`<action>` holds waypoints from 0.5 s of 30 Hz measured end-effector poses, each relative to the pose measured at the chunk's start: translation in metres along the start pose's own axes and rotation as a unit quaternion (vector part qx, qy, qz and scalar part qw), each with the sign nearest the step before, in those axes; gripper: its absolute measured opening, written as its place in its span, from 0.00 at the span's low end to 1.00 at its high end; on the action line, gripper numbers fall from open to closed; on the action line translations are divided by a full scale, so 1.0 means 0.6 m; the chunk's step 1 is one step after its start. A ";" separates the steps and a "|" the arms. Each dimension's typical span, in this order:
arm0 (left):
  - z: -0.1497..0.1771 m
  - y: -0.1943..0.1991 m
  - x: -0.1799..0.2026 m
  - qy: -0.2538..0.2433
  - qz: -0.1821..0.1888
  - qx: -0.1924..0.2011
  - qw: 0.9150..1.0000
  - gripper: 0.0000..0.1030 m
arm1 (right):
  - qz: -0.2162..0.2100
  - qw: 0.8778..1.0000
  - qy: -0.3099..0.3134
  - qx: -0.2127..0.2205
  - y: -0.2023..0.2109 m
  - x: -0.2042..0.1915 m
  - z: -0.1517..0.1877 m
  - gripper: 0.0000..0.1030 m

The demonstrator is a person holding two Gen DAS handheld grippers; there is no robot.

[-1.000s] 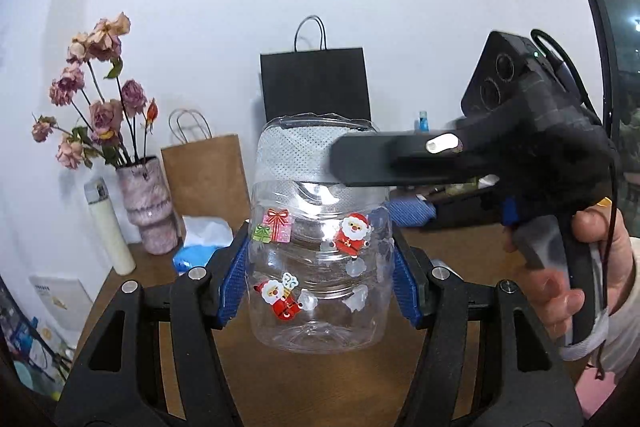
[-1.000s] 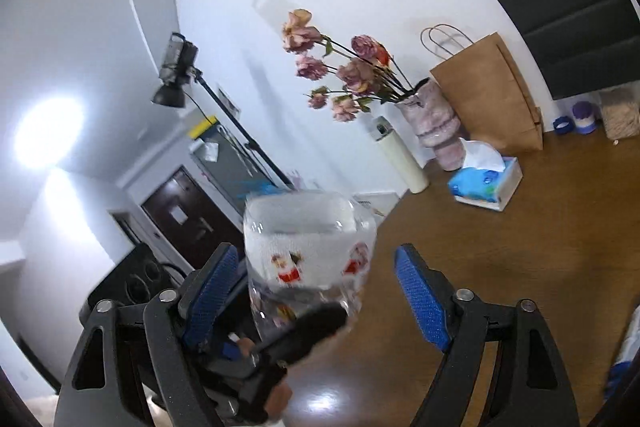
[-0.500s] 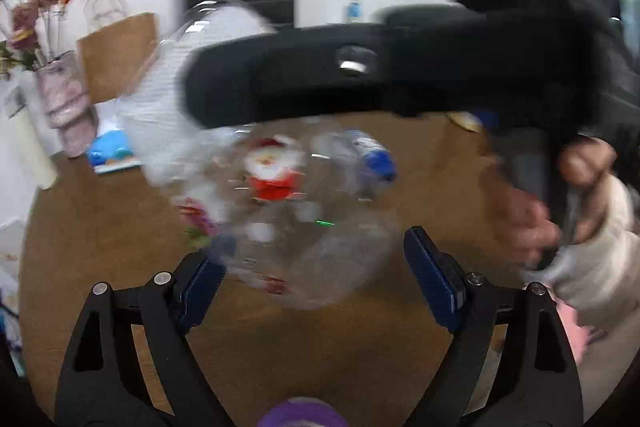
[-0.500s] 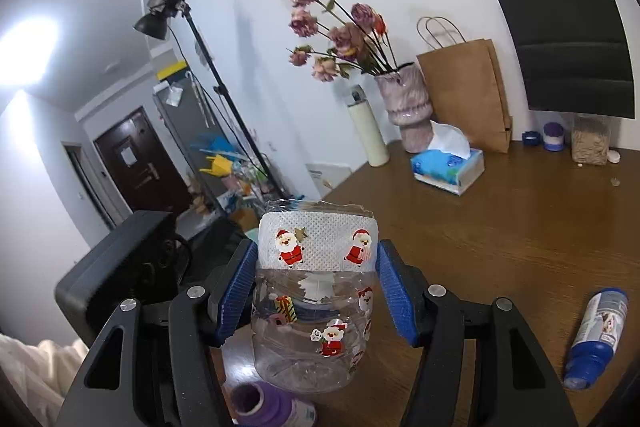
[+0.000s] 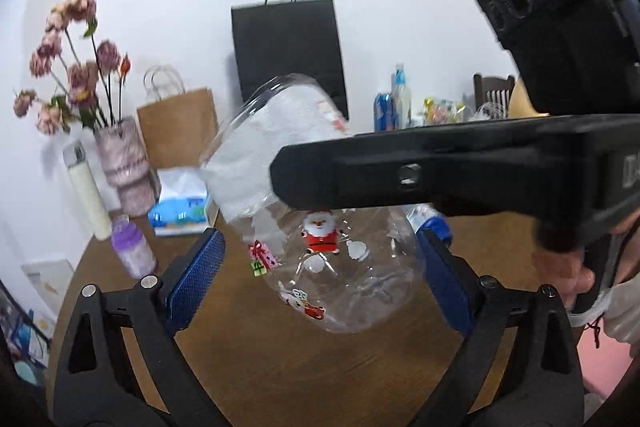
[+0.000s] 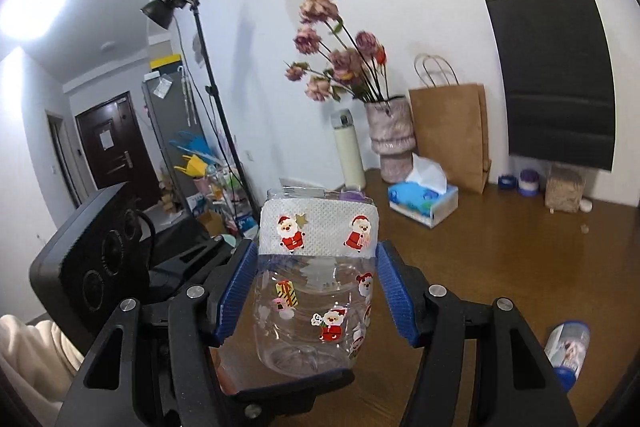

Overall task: Flip cup upright
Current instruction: 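Rotate the right gripper to turn the held cup rim-up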

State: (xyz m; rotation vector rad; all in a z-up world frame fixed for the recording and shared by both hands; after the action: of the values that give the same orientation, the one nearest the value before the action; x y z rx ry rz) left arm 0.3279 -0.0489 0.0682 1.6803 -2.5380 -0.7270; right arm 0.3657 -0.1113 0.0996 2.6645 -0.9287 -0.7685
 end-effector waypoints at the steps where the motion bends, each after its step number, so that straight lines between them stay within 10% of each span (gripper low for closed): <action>1: 0.009 -0.011 -0.008 0.002 0.000 -0.002 1.000 0.91 | 0.000 1.000 -0.003 -0.004 -0.003 0.004 0.005 0.64; 15: 0.137 -0.079 0.006 0.091 0.060 -0.120 0.987 0.91 | 0.051 0.998 0.023 -0.038 -0.038 0.031 0.100 0.63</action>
State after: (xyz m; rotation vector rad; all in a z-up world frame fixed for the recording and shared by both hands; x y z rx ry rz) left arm 0.3464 -0.0362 -0.0244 1.4338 -2.3008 -0.7924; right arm 0.3573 -0.1076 0.0334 2.5355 -0.9953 -0.7035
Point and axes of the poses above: each gripper's, at about its wrist camera, not at the fingertips, and y roughly against the way its jaws point, x to its right, z to its underside, the point moved 4 cm from there along -y, roughly the way its jaws point, and after that the axes turned 9 degrees about -y, right-handed, at the moved point
